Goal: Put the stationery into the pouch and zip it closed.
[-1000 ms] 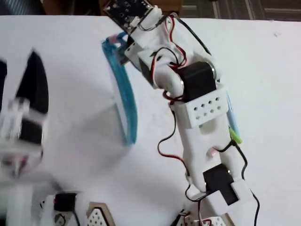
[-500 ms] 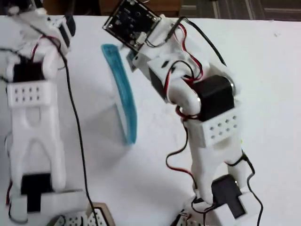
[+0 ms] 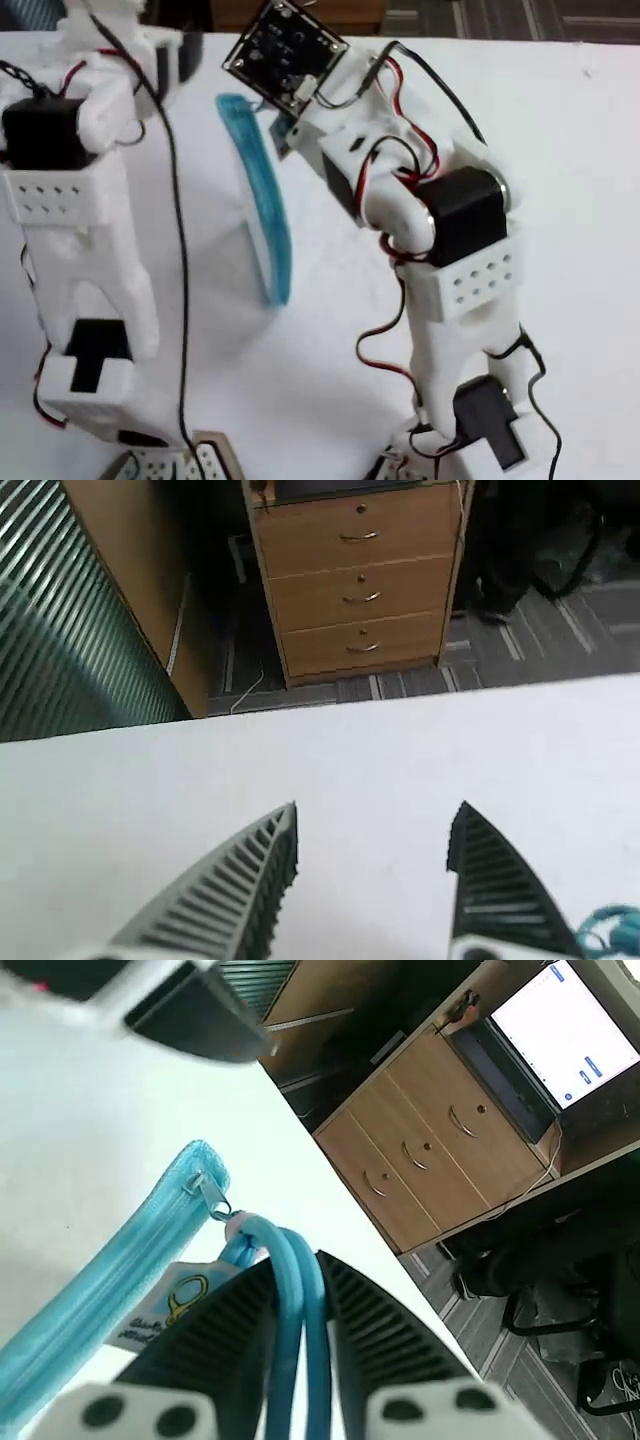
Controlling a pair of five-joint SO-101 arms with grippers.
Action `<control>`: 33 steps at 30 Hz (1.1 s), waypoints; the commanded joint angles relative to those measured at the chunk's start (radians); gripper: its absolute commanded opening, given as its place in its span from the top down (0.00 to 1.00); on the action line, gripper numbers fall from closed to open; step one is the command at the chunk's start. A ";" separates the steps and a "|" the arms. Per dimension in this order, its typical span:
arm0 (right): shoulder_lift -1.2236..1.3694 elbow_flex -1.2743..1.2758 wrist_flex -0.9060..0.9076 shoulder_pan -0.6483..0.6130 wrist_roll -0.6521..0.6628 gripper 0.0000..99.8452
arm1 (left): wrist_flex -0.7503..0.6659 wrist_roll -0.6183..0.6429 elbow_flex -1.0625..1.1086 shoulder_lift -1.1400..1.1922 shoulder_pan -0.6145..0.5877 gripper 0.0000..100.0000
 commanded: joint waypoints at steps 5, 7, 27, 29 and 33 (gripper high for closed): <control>-0.035 0.021 0.001 0.012 0.009 0.98 | 0.063 -0.095 0.017 -0.004 0.030 0.74; -0.035 0.043 -0.001 0.012 0.005 0.98 | 0.061 -0.092 0.026 -0.004 0.042 0.74; -0.035 0.051 -0.004 0.012 0.006 0.98 | 0.086 -0.163 0.015 -0.035 -0.035 0.74; -0.035 0.051 -0.004 0.012 0.008 0.98 | 0.097 -0.198 0.015 -0.059 -0.050 0.74; -0.035 0.052 -0.004 0.012 0.008 0.98 | 0.097 -0.272 0.015 -0.081 -0.079 0.74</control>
